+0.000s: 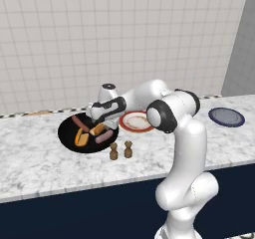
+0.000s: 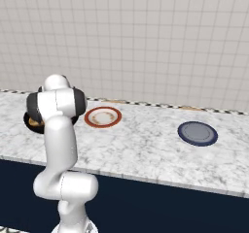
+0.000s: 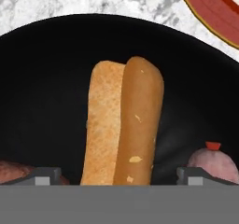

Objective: Place one bun and one sausage from the bowl on each plate.

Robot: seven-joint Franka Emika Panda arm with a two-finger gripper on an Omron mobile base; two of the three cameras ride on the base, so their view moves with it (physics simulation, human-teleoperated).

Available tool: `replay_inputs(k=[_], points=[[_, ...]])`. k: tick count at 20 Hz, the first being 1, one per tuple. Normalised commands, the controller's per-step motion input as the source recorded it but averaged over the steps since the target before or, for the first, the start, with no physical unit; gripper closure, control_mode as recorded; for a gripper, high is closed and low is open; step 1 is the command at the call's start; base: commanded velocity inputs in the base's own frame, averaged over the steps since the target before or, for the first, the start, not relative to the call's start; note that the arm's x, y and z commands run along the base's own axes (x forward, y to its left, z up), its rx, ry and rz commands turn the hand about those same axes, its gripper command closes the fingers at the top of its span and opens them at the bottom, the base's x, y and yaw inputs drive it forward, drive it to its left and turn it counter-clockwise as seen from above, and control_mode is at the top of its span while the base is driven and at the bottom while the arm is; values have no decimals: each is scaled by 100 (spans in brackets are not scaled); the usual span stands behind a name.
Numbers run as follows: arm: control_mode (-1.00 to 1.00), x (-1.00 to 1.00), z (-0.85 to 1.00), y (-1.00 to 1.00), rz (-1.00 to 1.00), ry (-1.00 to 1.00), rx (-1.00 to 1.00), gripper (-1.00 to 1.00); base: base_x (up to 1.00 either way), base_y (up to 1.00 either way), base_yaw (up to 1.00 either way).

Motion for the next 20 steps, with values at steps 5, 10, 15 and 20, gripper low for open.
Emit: replay_inputs(k=[5,10,15,20], points=[[-100,7,-10,0,0,2,0,-100,0,0,0],[-100,10,-6,0,0,6,0,-100,0,0,0],[-100,21,-8,0,0,1,0,-100,0,0,0],[-100,0,-37,0,0,2,0,-100,0,0,0]])
